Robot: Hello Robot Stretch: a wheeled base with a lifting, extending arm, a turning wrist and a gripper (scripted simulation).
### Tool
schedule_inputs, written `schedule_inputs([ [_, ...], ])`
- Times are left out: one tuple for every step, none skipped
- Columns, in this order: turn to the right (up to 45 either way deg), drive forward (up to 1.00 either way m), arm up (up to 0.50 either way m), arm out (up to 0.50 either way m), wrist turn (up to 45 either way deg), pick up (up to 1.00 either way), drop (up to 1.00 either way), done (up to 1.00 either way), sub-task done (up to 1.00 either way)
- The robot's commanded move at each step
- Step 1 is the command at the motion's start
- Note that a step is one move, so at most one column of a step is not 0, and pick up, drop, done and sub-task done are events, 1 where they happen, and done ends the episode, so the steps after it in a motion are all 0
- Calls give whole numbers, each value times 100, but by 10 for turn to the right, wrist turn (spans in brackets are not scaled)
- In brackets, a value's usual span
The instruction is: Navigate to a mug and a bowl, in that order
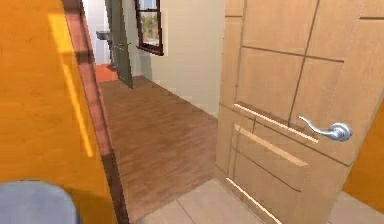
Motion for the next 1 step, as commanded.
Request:
schedule_inputs([
  [0,100,0,0,0,0,0,0,0],
])
